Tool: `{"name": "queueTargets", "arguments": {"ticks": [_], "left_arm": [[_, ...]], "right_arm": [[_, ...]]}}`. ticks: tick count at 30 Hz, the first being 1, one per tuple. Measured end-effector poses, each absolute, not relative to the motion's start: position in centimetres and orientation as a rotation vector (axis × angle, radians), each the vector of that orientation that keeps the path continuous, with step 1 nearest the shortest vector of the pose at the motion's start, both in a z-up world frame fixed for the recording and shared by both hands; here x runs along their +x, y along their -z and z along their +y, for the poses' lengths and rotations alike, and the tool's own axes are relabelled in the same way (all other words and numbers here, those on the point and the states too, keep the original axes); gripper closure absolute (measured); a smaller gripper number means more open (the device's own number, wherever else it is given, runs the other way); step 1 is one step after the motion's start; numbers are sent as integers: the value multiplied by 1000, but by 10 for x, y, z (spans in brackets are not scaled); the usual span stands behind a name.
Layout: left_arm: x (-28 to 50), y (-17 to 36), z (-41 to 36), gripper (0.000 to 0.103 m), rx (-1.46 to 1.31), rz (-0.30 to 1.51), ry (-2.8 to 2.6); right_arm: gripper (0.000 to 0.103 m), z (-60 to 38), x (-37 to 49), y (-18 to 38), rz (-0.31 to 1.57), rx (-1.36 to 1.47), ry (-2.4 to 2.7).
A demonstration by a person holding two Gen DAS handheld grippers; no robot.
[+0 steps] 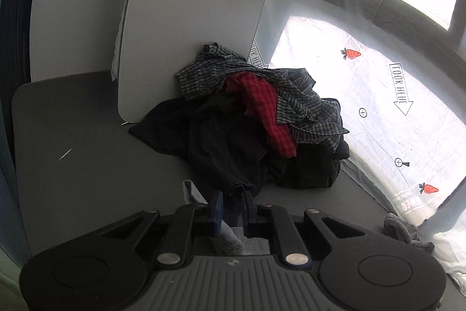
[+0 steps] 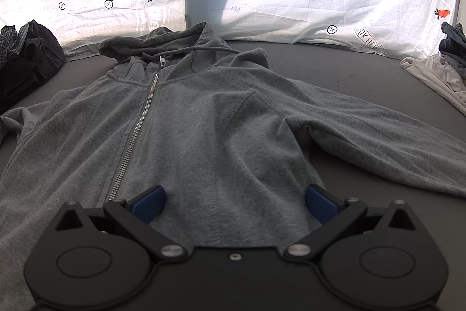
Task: Fold clothes
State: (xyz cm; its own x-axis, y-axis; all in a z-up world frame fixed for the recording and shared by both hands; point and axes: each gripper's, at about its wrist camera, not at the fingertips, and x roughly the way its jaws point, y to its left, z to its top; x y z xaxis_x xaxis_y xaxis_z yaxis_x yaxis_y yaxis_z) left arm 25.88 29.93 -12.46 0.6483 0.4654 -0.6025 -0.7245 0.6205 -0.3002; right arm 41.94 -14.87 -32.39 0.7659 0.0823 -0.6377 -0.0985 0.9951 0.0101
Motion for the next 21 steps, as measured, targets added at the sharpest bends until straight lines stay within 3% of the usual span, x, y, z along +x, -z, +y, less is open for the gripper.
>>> {"name": "queueTargets", "arguments": {"ticks": [5,7,12,14,21], "left_arm": [[233,197,339,86,-745,648,-767],[224,214,349,79,-822,659,-752],[226,230,353,26,-803,640,-736],[238,235,355,19,-748,664,-739],[281,262,361,18,-535,767,-769]], "right_arm": [[0,-148,419,324,691,-26,-97],[0,-148,419,324,691,-26,-97],[0,-148,419,324,691,-29,-95],[0,-148,419,324,691,-29,-95],[0,-149,419,324,691,-30,-96]]}}
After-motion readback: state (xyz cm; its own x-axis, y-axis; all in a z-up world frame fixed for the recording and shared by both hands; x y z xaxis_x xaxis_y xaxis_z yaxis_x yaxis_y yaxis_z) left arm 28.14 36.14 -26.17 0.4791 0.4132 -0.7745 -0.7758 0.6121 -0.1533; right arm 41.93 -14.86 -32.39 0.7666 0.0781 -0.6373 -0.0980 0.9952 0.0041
